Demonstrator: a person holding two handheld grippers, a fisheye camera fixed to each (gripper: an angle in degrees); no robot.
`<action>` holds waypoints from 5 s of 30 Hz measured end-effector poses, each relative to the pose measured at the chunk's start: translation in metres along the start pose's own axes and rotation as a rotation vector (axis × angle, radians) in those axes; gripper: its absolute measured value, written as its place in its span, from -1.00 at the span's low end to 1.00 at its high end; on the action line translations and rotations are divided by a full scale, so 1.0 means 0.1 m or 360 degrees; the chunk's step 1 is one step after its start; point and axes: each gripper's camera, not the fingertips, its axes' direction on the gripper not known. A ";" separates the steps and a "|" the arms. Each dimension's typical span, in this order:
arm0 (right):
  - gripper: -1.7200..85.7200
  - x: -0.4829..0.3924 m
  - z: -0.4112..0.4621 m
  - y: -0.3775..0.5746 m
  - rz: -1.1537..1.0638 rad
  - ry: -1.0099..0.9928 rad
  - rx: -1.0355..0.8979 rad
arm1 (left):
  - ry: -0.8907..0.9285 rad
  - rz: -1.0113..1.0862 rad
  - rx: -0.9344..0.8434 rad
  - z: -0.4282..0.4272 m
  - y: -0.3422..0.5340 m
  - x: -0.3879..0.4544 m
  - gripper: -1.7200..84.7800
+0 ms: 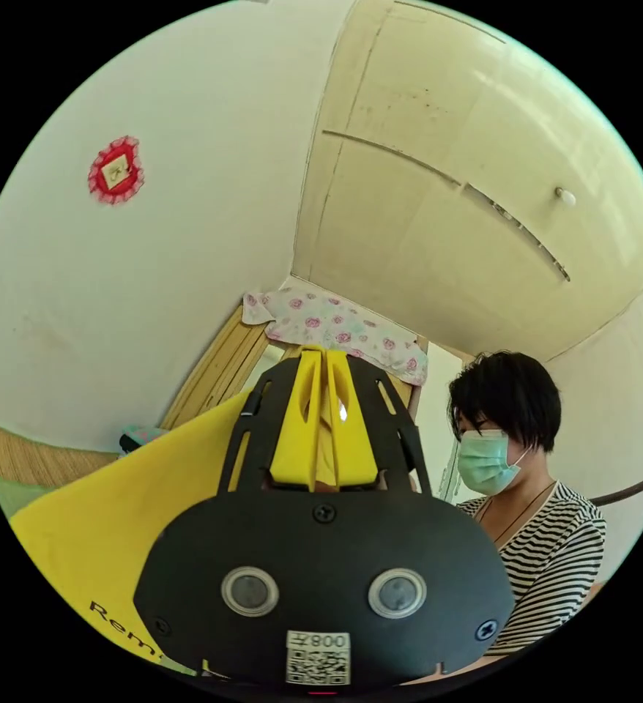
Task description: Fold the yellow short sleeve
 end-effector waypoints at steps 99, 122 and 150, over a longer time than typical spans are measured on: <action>-0.79 4.24 13.03 -3.09 0.0042 0.0129 -0.1926 | -0.2219 -0.1037 -0.1083 -3.23 -2.50 -5.46 -0.90; -0.86 5.17 13.31 -4.08 0.0580 0.0464 -0.1896 | -0.2356 -0.1044 -0.0716 -3.90 -3.41 -5.19 -0.91; -0.95 4.53 12.75 -3.90 0.0439 0.0608 -0.2187 | -0.2447 -0.1139 -0.0888 -4.09 -3.36 -4.69 -0.92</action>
